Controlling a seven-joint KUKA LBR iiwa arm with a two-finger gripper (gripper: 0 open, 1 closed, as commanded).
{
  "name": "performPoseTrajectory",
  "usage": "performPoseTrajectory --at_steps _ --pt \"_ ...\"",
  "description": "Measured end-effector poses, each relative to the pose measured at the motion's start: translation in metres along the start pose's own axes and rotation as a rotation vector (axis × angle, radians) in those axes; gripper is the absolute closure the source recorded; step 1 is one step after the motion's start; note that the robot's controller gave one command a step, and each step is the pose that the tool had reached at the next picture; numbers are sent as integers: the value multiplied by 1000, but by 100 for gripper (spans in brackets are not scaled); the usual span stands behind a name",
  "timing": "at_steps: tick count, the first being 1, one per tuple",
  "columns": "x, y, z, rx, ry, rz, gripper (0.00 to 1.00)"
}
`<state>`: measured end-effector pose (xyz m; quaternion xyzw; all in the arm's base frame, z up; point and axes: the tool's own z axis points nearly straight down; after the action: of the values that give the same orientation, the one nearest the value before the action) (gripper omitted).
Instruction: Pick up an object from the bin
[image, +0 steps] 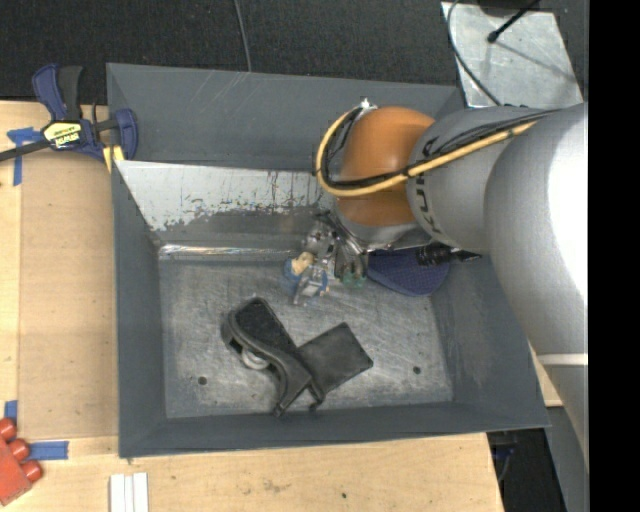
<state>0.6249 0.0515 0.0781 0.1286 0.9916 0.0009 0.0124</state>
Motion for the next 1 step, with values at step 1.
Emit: performPoseTrajectory --at_steps 1 --pt "-3 -1 -116 0 14 -229 100"
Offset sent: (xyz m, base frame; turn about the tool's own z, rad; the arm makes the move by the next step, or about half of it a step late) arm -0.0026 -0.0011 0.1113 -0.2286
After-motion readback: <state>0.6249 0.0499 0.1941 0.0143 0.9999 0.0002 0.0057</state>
